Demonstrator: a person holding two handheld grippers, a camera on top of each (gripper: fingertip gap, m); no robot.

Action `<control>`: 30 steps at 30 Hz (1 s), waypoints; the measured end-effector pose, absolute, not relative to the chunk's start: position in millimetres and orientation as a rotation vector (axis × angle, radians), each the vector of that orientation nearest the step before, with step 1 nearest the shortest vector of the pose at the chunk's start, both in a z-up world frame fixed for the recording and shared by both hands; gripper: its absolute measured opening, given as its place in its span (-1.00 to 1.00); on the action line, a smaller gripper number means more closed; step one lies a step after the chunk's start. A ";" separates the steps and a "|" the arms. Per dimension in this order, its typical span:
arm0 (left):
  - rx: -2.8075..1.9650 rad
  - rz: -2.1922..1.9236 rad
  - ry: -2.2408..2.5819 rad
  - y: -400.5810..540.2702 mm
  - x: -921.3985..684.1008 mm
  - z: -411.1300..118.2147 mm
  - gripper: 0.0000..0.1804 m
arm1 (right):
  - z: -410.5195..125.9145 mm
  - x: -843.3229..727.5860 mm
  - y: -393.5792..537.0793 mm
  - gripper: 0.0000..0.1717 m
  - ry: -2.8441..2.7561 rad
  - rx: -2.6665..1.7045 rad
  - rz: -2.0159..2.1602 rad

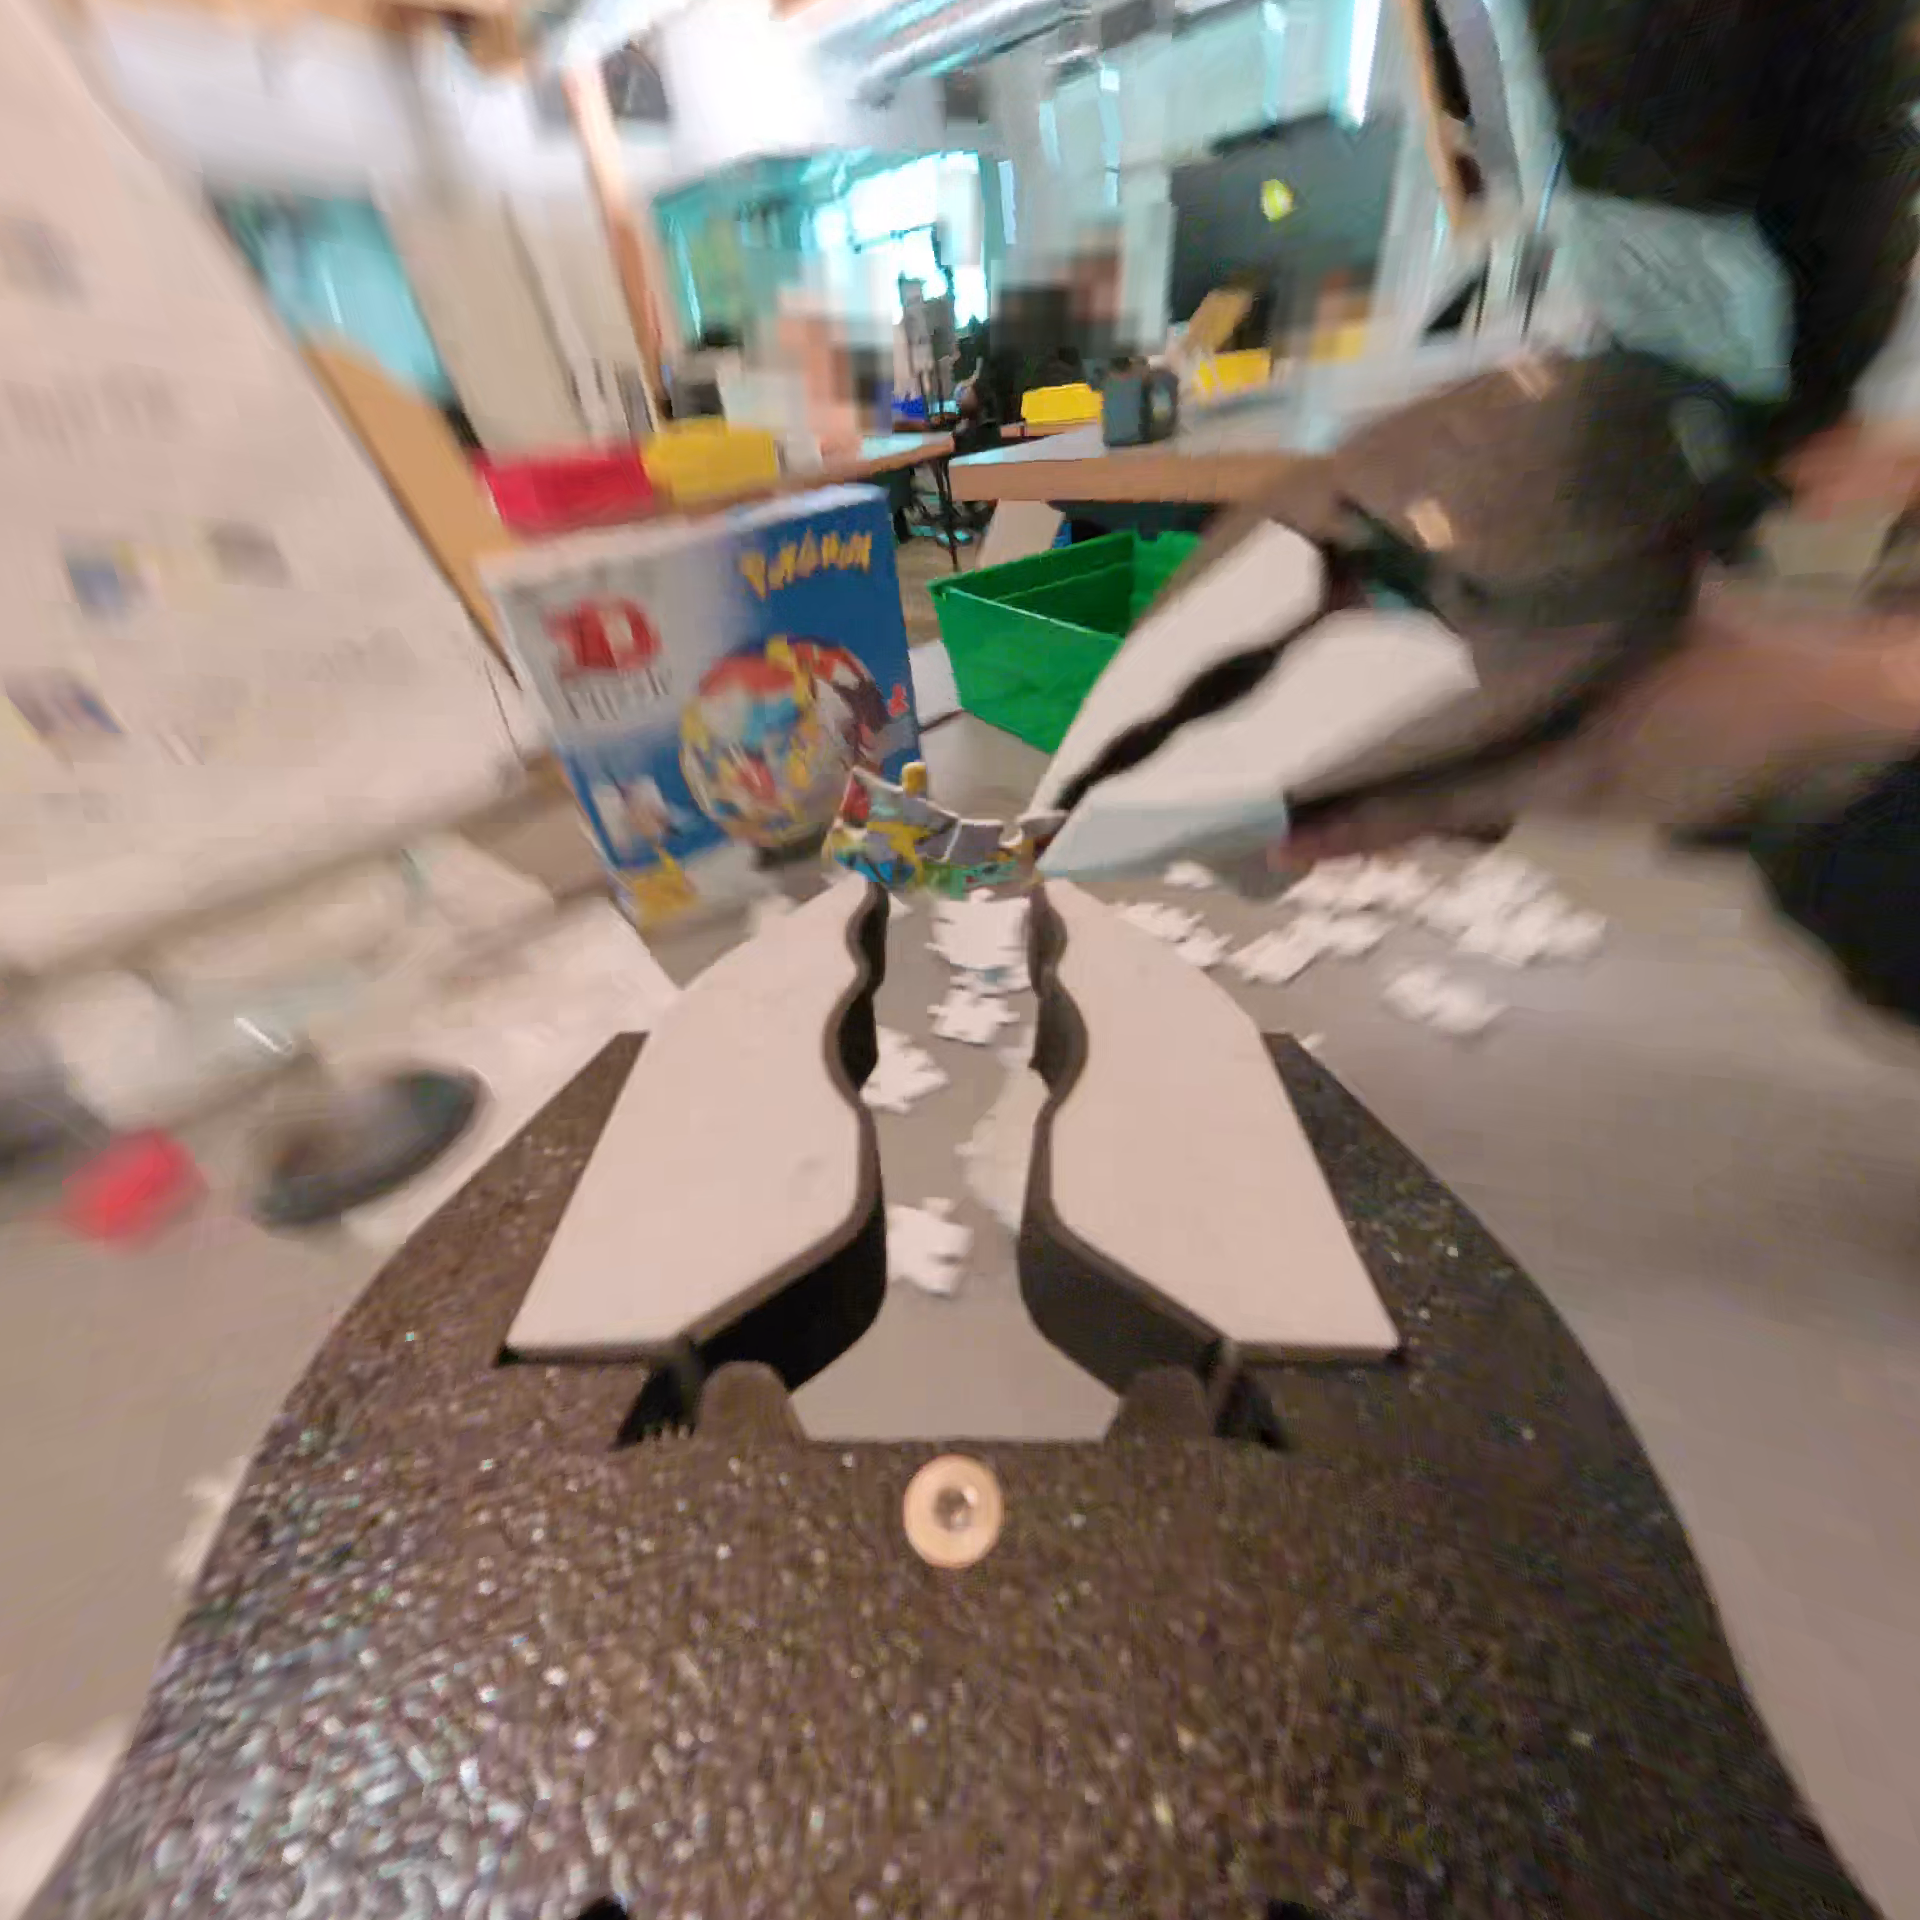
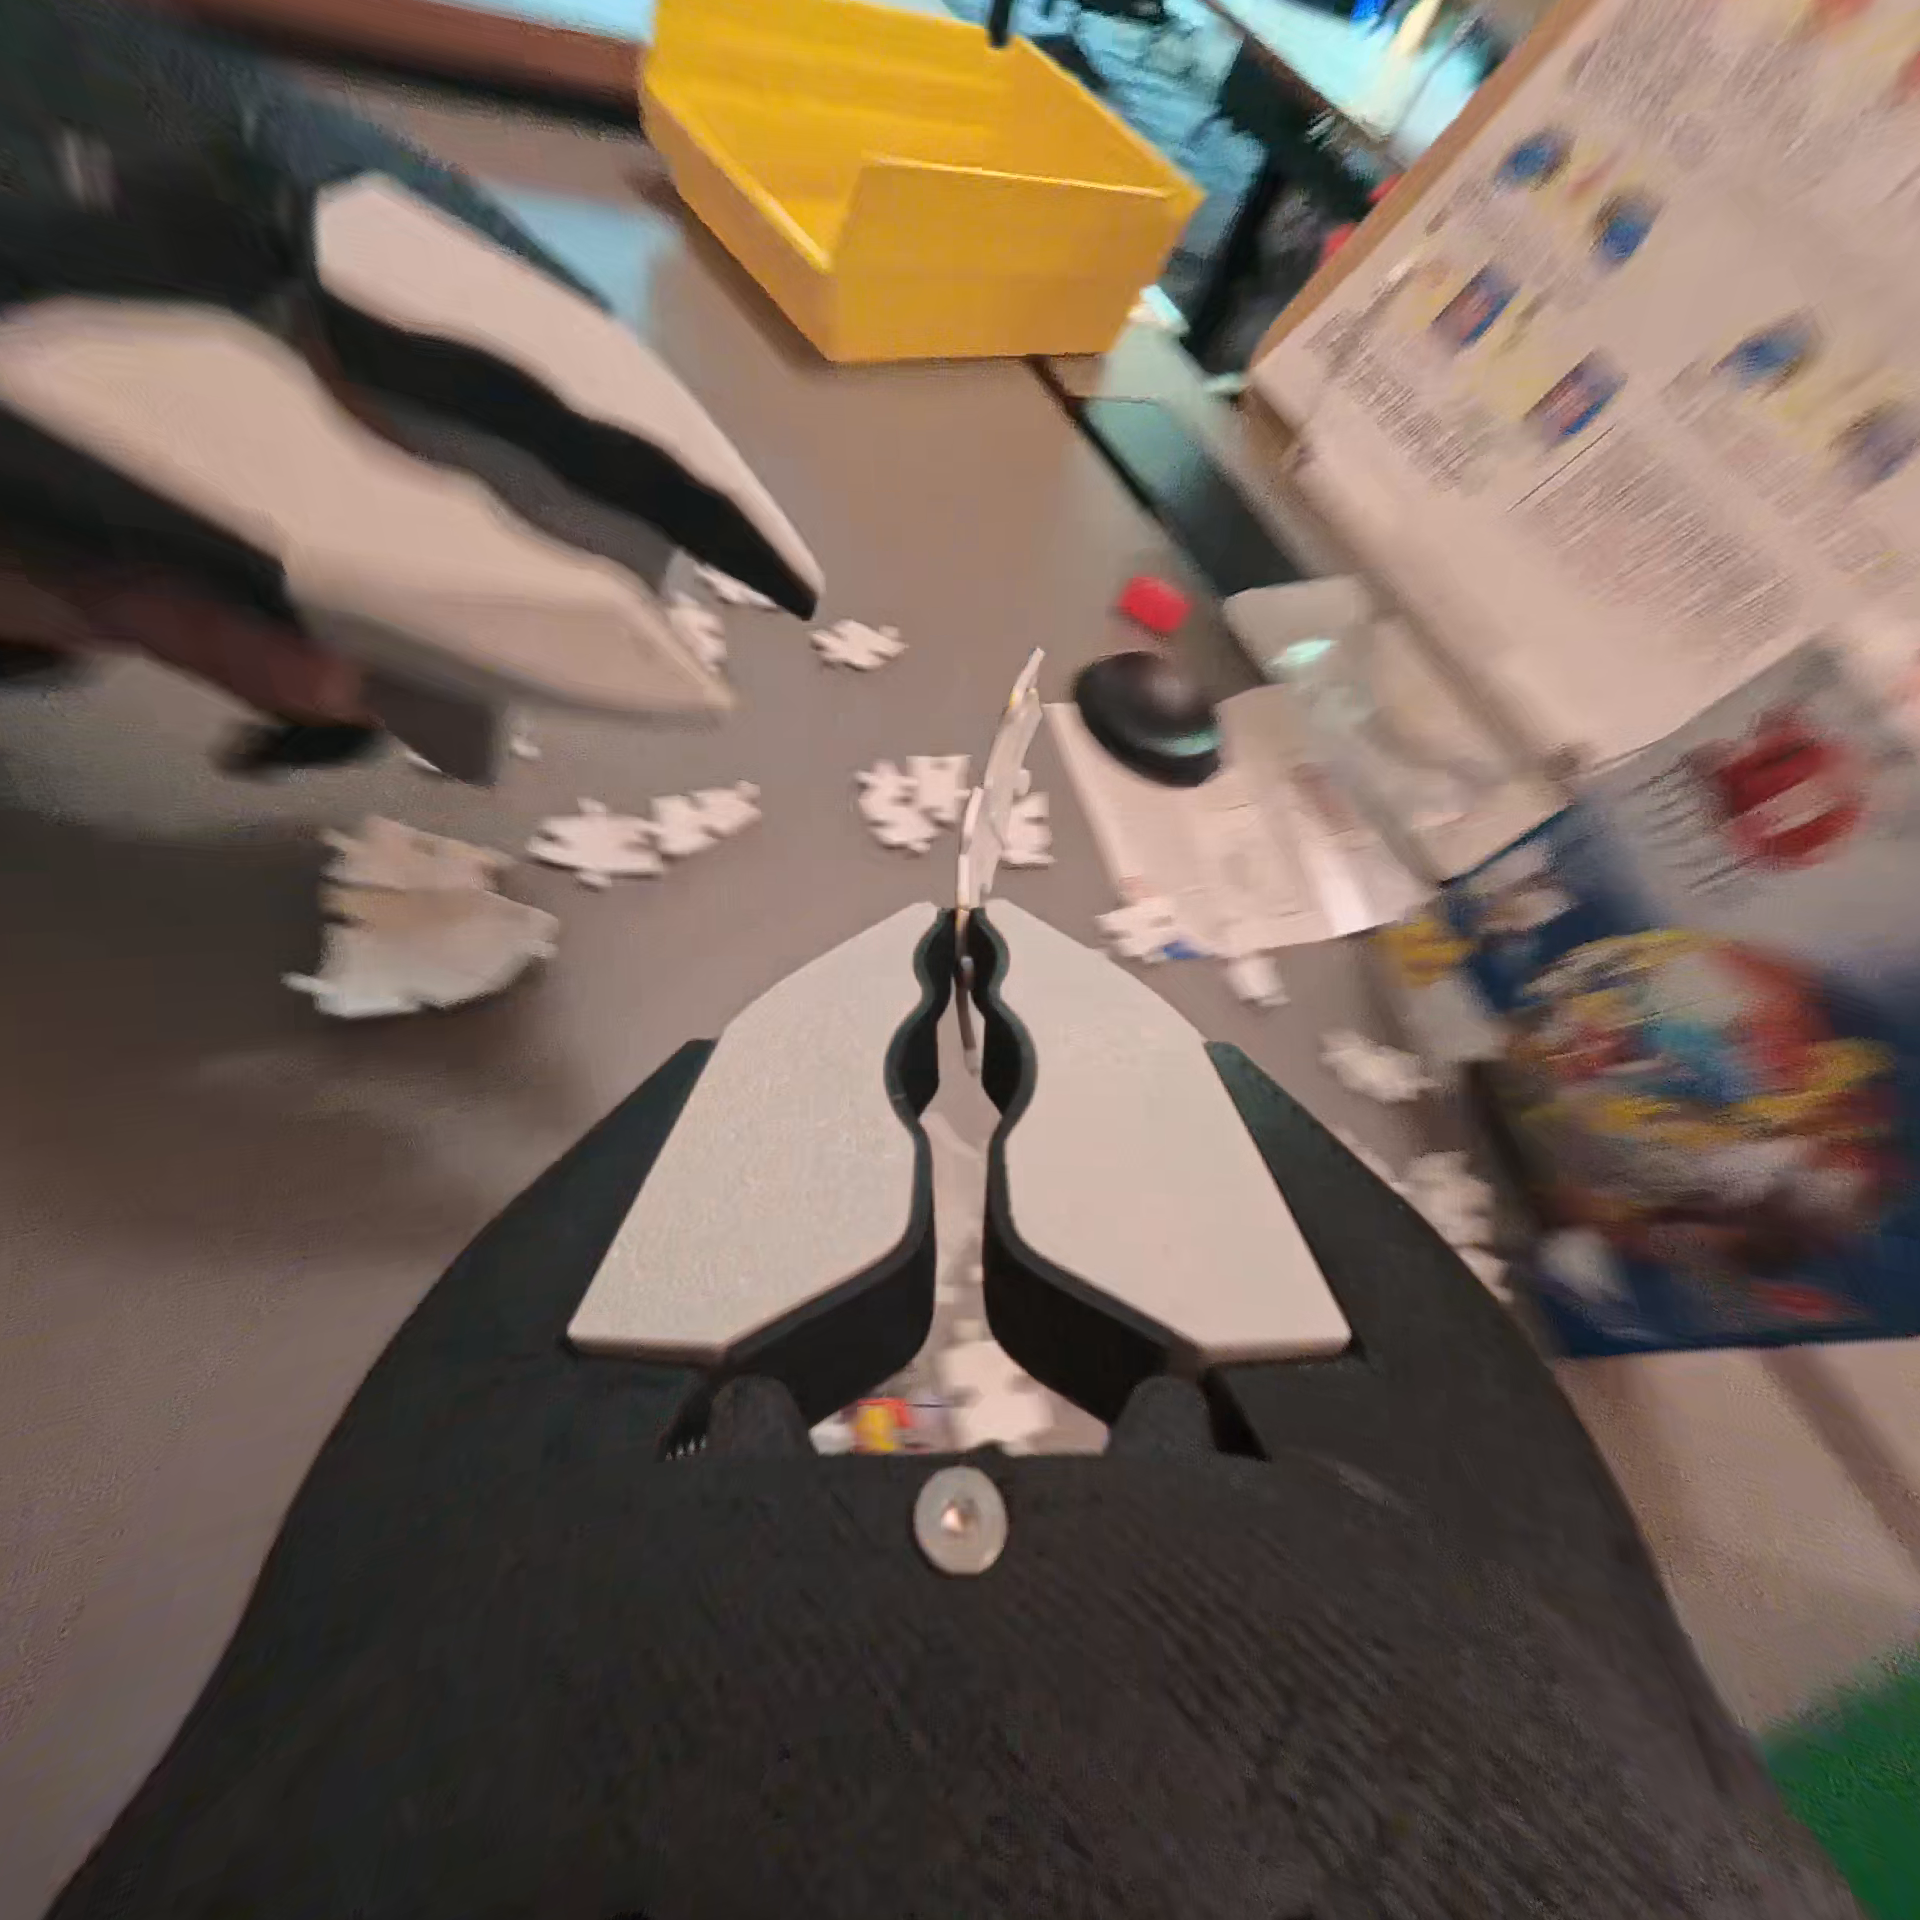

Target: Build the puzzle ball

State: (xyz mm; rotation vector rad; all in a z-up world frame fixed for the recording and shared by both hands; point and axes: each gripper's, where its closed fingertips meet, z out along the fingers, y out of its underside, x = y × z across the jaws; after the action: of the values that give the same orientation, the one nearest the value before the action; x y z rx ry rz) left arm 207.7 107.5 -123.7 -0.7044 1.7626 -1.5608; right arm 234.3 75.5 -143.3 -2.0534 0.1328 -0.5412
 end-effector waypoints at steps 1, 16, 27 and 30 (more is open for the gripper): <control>-0.911 -1.676 1.765 109.3 210.4 -123.9 -0.75 | -140.9 236.1 77.1 -0.97 0.057 -2.056 -0.723; -1.860 -2.370 1.612 87.2 212.2 -142.5 -0.78 | -153.3 218.5 96.6 -0.96 -0.426 -2.131 -1.316; -1.738 -2.063 1.810 97.8 222.1 -169.6 -0.99 | -140.4 214.0 81.7 -0.57 -0.166 -2.058 -0.845; -1.582 -1.930 2.036 106.9 213.1 -179.4 -0.99 | -137.3 239.3 46.1 -0.56 0.052 -2.058 -0.565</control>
State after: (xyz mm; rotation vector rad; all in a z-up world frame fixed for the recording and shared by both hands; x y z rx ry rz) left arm 213.1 106.9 -179.4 -1.5825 2.0359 -1.9301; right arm 239.3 46.1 -137.3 -2.0577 0.0516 -0.5651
